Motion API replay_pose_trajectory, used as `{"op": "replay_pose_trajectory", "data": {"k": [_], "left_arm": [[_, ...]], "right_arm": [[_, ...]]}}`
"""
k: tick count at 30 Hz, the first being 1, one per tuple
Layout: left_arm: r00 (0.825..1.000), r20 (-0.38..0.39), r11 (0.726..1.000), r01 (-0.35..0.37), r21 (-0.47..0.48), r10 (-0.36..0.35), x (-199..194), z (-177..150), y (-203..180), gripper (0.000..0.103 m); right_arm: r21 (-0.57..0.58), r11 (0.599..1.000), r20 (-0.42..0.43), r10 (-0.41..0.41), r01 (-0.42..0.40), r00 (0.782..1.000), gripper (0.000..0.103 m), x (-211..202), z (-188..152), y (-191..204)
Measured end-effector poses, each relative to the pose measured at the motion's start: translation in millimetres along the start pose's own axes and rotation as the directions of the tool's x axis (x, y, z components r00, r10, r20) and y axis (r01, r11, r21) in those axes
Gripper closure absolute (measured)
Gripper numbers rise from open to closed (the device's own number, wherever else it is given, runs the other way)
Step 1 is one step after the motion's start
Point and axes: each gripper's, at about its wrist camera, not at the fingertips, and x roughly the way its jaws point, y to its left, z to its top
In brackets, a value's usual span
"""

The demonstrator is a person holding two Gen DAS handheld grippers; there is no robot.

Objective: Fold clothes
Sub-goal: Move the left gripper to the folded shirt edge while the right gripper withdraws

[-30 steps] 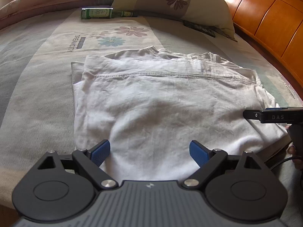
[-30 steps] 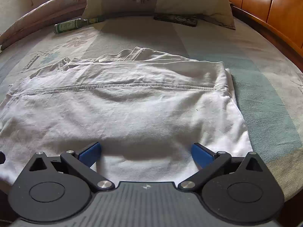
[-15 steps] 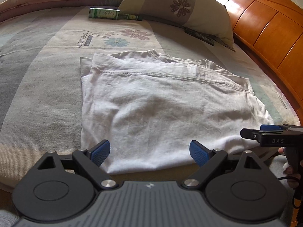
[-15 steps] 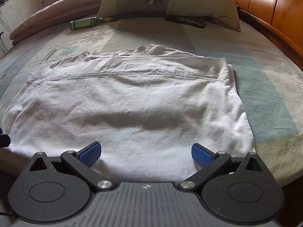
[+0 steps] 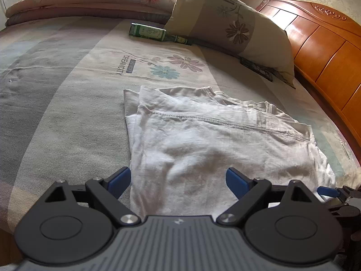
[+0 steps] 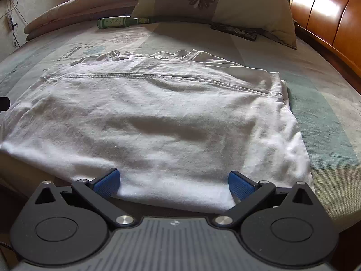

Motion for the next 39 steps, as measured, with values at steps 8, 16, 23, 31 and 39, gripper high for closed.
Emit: {"op": "replay_pose_trajectory", "data": {"k": [8,16,23,31,39], "left_arm": [[0.991,-0.037,0.983,0.123,-0.137,-0.129,23.1,17.9,38.3,0.012],[0.957,-0.087,0.930,0.242,-0.277,-0.275,50.2,25.2,73.7,0.012],[0.928,-0.086,0.887,0.314,-0.339,-0.361,65.4,38.7,92.9,0.012],[0.890,-0.056,0.826,0.395,-0.403,-0.453,97.4,60.4,102.3,0.009],[0.851,-0.070,0.781,0.442,-0.441,-0.521,96.8,49.3,98.2,0.009]], "right_arm": [[0.016,0.988,-0.003,0.153,-0.152,0.988,0.000,-25.9,7.9,7.9],[0.088,0.906,0.017,0.414,-0.414,0.910,0.000,-34.8,25.0,26.1],[0.100,0.901,-0.001,0.424,-0.422,0.906,0.000,-28.7,32.9,36.8],[0.109,0.893,0.020,0.437,-0.436,0.899,0.000,-26.4,35.8,37.6],[0.113,0.884,0.047,0.451,-0.453,0.891,0.000,-31.7,35.0,35.8]]}}
